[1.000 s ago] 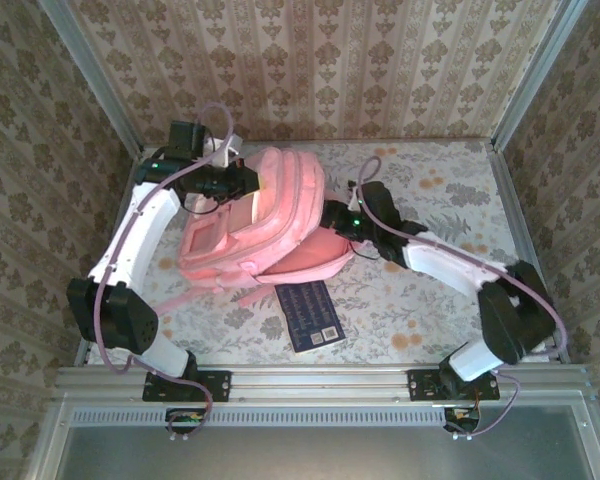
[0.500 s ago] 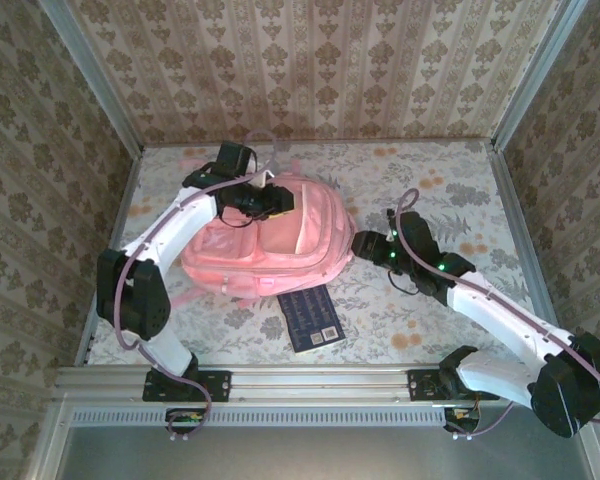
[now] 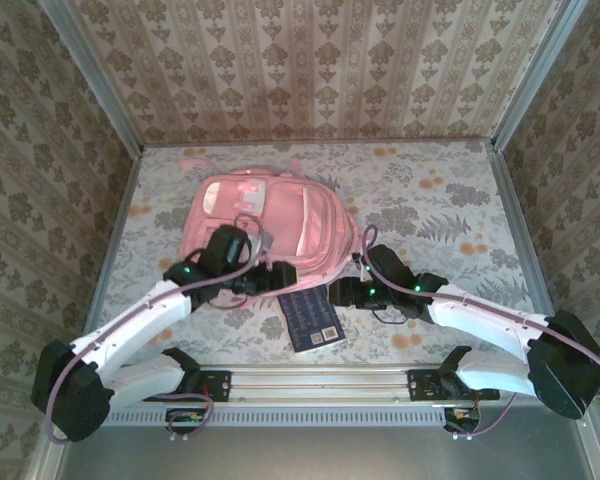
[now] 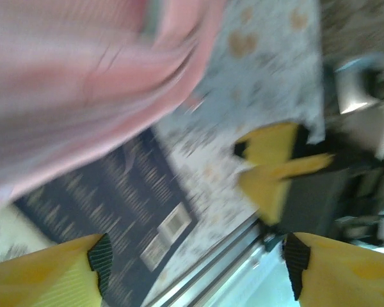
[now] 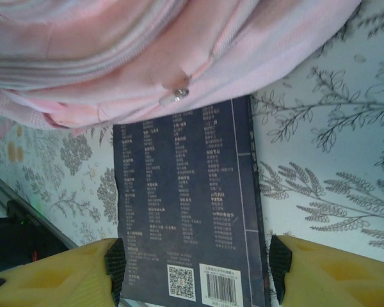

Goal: Pack the student bag

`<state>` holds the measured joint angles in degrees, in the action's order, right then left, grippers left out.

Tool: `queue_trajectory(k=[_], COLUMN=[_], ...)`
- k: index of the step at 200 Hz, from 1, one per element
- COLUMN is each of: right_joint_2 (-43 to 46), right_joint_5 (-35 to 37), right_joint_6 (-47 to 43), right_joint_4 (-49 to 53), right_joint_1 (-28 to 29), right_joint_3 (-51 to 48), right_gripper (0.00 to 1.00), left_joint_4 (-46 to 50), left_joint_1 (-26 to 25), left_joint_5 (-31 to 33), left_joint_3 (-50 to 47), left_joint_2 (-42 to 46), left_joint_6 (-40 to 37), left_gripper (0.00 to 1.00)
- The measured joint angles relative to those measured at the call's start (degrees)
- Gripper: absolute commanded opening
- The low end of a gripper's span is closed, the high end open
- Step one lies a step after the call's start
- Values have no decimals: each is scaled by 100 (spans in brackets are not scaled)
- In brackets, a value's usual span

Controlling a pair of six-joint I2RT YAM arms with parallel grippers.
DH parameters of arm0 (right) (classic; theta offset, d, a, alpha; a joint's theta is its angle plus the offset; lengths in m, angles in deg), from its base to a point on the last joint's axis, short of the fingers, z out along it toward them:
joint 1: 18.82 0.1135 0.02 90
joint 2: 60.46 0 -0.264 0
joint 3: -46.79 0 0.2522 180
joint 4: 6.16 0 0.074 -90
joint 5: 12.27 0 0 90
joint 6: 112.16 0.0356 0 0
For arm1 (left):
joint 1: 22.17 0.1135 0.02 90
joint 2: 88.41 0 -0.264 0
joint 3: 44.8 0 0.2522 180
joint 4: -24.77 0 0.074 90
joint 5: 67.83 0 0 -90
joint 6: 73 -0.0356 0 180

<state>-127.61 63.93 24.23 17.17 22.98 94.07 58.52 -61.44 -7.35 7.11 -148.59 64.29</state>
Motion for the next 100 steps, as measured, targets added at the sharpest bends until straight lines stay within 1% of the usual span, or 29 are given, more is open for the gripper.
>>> queue_trajectory(k=[27, 53, 78, 100], right_joint_2=[-155, -345, -616, -804], right_joint_5=[2, 7, 9, 44], right_joint_6=[341, 664, 815, 914], right_joint_4=[-391, -721, -960, -1056], right_joint_1=[87, 153, 332, 490], right_joint_3=[-225, -404, -407, -407], right_gripper=[63, 63, 63, 62], left_joint_4=[-127, -647, -1215, -1652], left_joint_1=[-367, -551, -573, -573], left_joint_5=[417, 713, 874, 964], left_joint_3=[-988, -1617, -1932, -1954], left_joint_2=[321, 490, 345, 140], left_joint_6=[706, 1399, 1878, 2076], left_gripper=[76, 74, 72, 70])
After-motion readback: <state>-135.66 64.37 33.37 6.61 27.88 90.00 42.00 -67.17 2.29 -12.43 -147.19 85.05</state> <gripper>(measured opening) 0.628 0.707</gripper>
